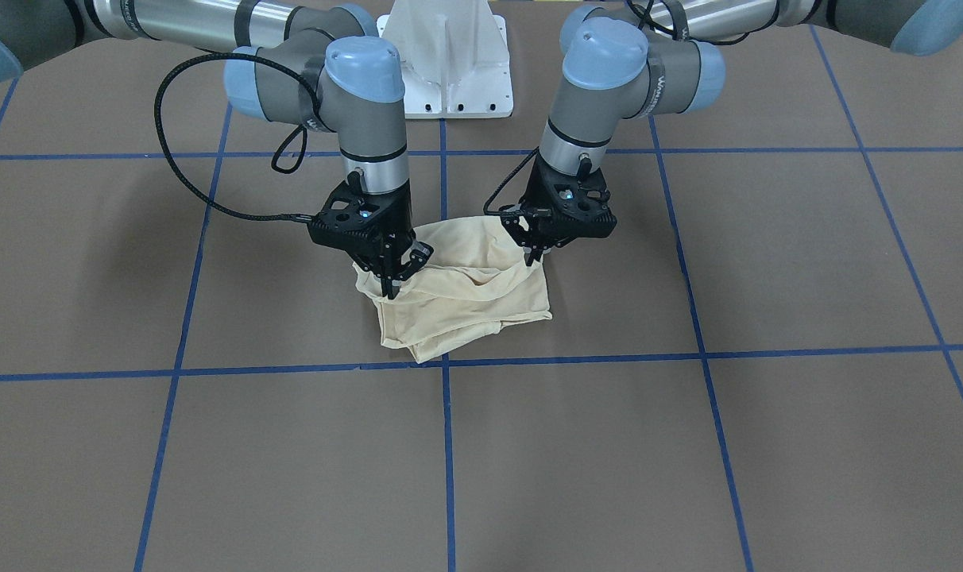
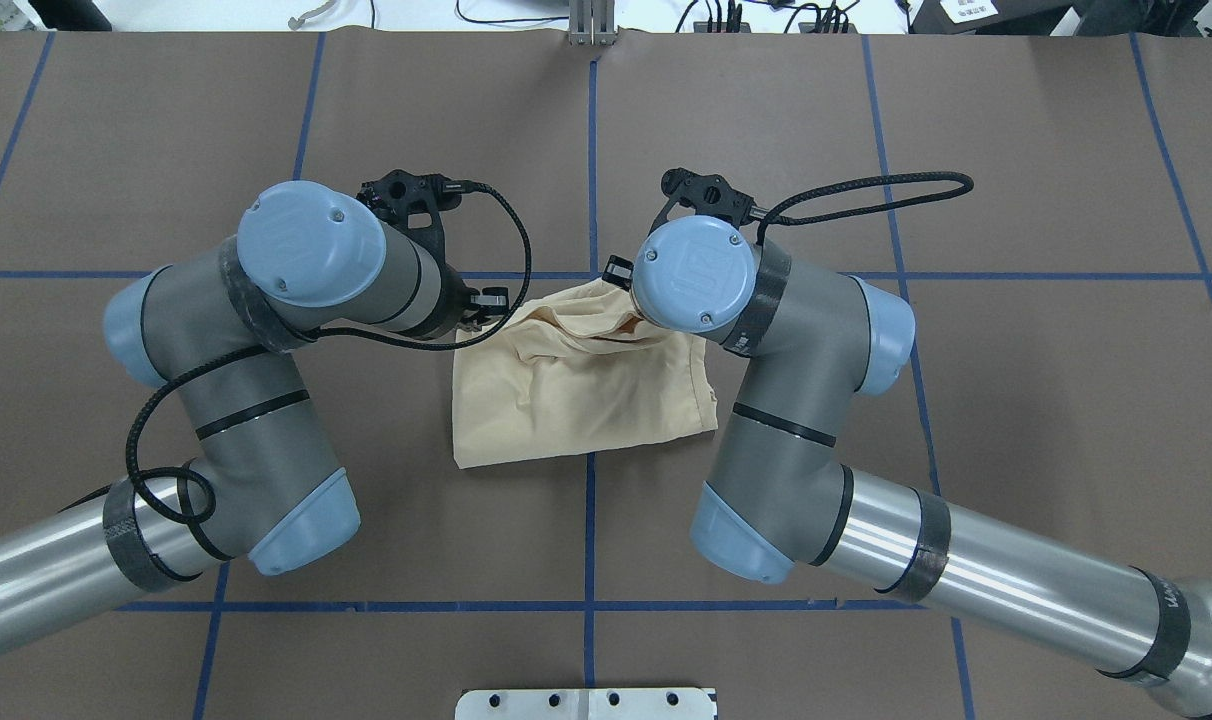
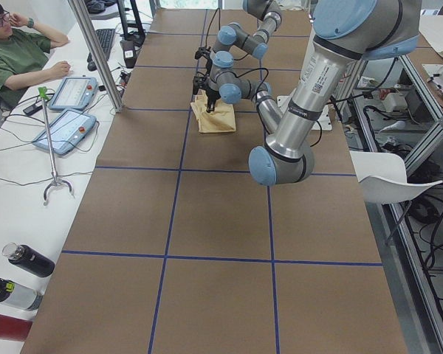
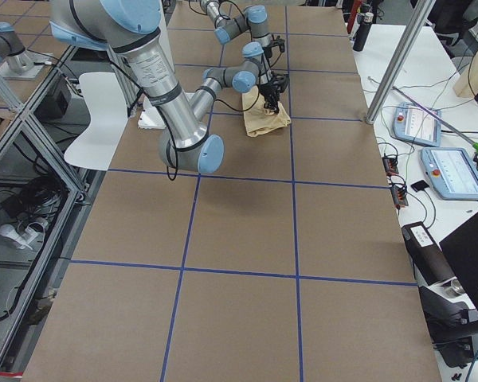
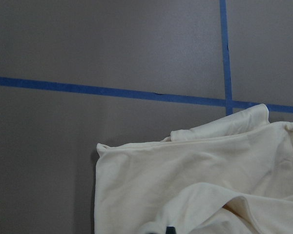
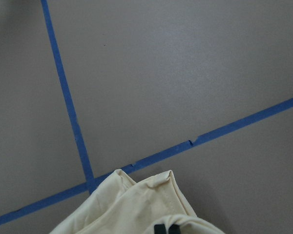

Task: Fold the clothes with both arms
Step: 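Release the folded edge and raise both grippers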

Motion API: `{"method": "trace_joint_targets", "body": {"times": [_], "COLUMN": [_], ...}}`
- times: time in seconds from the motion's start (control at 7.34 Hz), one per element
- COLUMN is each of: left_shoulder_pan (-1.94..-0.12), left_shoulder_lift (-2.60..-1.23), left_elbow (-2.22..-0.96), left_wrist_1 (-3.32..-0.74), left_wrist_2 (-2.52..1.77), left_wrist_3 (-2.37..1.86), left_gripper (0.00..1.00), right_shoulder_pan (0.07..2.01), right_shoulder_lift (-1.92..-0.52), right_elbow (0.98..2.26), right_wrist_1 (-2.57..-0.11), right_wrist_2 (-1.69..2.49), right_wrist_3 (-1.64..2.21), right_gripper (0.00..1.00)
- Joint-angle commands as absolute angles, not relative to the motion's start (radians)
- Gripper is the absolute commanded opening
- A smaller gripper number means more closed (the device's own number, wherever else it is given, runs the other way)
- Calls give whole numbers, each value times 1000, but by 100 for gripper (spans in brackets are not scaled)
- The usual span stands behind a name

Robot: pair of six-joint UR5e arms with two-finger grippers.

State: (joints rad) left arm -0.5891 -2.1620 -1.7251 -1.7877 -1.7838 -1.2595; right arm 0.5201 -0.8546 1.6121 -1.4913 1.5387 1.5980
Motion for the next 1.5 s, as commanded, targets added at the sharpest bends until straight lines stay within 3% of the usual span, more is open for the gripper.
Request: {"method": "trace_joint_targets", "body": {"times": [0.0, 0.95, 1.09, 1.23, 1.36], "left_shoulder_pan": [-595, -604, -613, -621, -633], "left_shoulder_lift": [-2189, -2189, -2189, -2178, -2177], "left_elbow": [-1628, -1586, -1586, -1588, -1591], "left_wrist_1": [-1837, -1881, -1879, -1890, -1907], "left_wrist_2": [-1758, -1747, -1749, -1746, -1750], "left_wrist_3": [-1253, -1237, -1177, -1163, -1158], "left_gripper": [0, 0, 4, 99, 100], "right_shoulder_pan": [537, 572, 574, 575, 590], "right_shoulder_lift": [-848, -776, -776, -778, -773], "right_elbow": [1574, 1482, 1461, 1421, 1399], "right_wrist_1": [-1488, -1462, -1441, -1390, -1347], "right_wrist_2": [1552, 1582, 1582, 1575, 1583], "right_wrist_3": [1582, 1571, 1571, 1565, 1540], "right_gripper": [0, 0, 7, 90, 100]}}
